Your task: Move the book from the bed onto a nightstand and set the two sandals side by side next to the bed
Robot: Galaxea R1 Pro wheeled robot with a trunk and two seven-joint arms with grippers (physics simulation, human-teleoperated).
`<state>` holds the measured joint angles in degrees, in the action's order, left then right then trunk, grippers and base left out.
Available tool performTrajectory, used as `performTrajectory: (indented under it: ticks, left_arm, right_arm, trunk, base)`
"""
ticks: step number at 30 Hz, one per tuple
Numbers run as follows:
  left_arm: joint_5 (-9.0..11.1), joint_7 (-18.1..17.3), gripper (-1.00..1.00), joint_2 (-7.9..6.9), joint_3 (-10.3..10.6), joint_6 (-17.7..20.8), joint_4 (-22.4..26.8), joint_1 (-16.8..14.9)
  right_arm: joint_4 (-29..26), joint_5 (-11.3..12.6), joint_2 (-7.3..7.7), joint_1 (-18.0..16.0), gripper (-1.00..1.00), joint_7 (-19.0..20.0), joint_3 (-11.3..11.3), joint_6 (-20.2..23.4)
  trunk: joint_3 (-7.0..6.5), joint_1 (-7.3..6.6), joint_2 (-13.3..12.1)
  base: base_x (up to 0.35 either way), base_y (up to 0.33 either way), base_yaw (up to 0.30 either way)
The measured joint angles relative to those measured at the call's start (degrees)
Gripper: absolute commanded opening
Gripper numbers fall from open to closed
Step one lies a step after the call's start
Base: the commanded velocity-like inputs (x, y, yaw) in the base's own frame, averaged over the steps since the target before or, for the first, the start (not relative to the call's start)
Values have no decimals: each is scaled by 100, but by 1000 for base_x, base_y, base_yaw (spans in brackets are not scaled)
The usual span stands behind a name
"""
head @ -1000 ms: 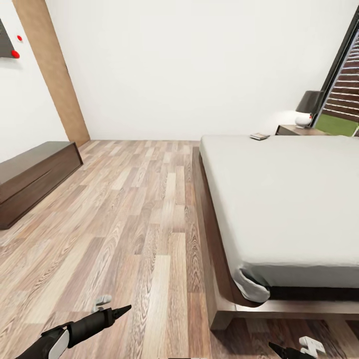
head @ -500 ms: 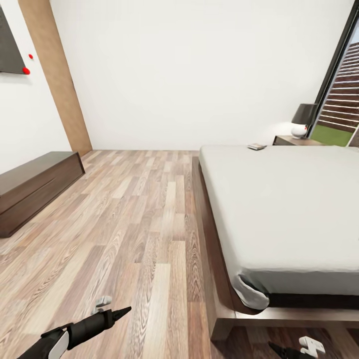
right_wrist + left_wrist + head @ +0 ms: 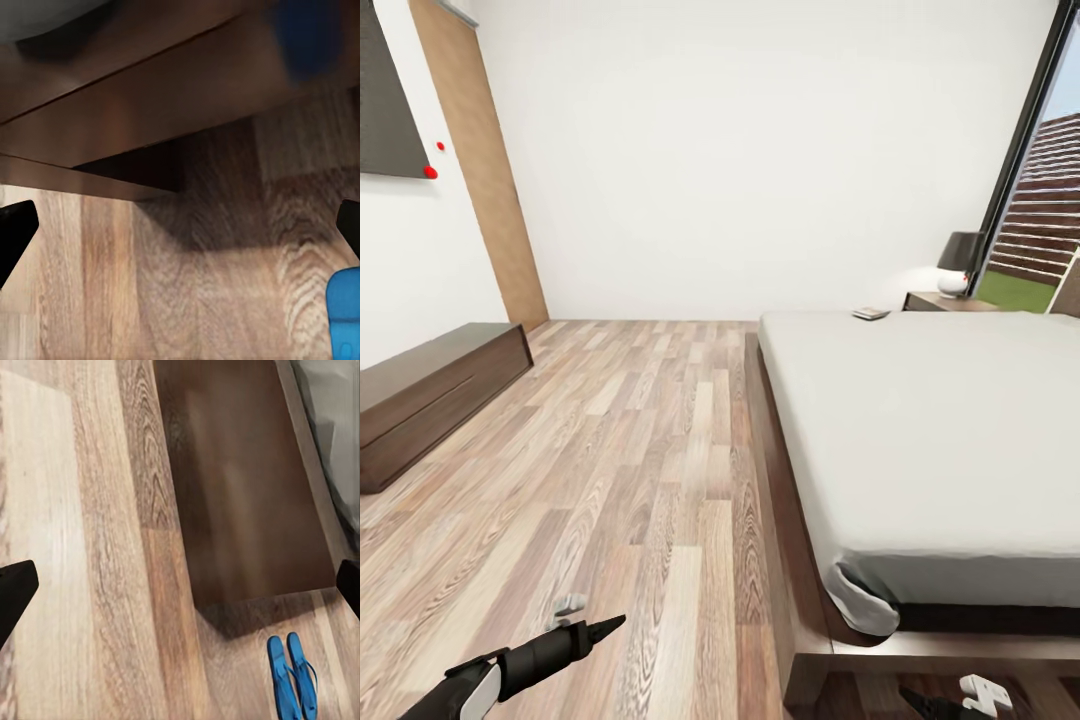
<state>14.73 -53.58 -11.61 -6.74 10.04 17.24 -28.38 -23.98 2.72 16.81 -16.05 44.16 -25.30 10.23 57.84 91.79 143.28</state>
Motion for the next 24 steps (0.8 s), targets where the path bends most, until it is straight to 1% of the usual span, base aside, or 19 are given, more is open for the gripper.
performTrajectory:
  ticks: [4, 24]
  left_arm:
    - [0, 0, 100, 1, 0, 0, 0, 0]
    - [0, -1, 100, 2, 0, -2, 0, 0]
  right_arm:
    - [0, 0, 0, 0, 100, 1, 0, 0]
    - [0, 0, 0, 0, 100, 1, 0, 0]
  trunk:
    - [-89, -10, -5]
    - [-448, -449, -807]
  base:
    - [0, 0, 0]
    - [0, 0, 0]
